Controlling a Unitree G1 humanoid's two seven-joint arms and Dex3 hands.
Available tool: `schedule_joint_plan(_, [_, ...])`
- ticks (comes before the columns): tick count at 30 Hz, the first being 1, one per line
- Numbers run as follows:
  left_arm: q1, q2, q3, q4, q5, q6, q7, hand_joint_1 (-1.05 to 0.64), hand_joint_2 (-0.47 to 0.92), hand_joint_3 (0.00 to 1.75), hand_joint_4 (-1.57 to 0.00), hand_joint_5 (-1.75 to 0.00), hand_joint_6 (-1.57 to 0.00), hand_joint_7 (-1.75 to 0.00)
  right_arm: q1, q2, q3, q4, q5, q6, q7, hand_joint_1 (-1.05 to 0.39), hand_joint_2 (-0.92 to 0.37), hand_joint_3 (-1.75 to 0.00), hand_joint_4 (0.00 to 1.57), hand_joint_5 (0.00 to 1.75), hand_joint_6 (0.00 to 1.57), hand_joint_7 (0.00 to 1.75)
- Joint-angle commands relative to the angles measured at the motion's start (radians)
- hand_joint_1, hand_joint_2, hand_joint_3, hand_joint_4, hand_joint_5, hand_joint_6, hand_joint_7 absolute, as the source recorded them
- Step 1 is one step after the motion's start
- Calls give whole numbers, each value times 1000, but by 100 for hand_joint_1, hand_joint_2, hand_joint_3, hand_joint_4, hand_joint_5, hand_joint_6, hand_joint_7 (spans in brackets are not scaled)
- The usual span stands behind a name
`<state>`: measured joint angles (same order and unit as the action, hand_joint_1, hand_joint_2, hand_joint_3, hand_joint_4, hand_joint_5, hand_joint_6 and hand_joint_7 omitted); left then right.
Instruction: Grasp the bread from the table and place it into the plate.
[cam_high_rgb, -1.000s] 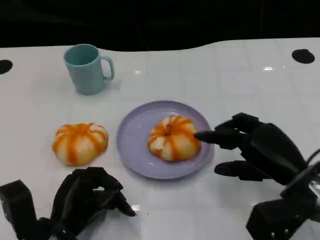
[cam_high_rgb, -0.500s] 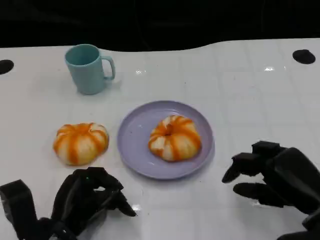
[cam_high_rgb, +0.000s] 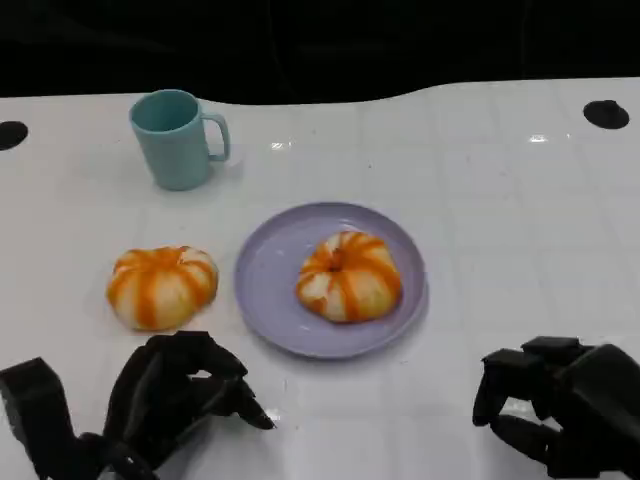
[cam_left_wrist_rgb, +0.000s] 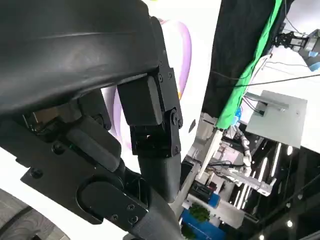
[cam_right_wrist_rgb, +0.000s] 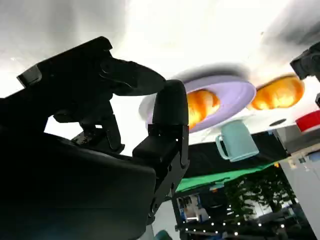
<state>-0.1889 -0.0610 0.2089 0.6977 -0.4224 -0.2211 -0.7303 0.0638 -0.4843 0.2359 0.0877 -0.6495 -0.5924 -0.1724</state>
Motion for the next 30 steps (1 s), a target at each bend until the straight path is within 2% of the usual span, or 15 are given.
schedule_joint_plan(1, [-8, 19, 8, 7, -2, -4, -6, -105, 67, 1, -157, -59, -157, -31, 8, -3, -14, 38, 10, -33, -24, -16, -60, -100, 77, 170, 71, 131])
schedule_joint_plan(4, [-8, 21, 8, 9, -2, -5, -5, -105, 67, 0, -157, -59, -157, -31, -2, 13, -9, 85, -15, -64, -84, -14, -56, -105, 80, 167, 77, 128])
schedule_joint_plan(10, [-9, 25, 6, 9, 1, -7, -5, -105, 67, 0, -157, -59, -157, -31, -52, 44, 4, 193, -62, -117, -207, -15, -48, -116, 83, 174, 73, 150])
schedule_joint_plan(15, [-16, 26, 9, 17, -7, 4, -11, -105, 67, 0, -157, -58, -157, -31, -87, 52, 14, 250, -97, -125, -264, -17, -47, -119, 85, 175, 72, 153])
schedule_joint_plan(21, [-17, 27, 6, 20, -1, -6, -6, -105, 66, 0, -157, -58, -157, -31, -113, 46, 22, 294, -109, -143, -299, -16, -44, -119, 85, 175, 73, 149])
schedule_joint_plan(30, [-13, 28, 9, 22, 0, -8, -2, -105, 67, 0, -157, -60, -157, -33, -108, 45, 25, 300, -93, -154, -292, -16, -48, -114, 83, 173, 76, 139])
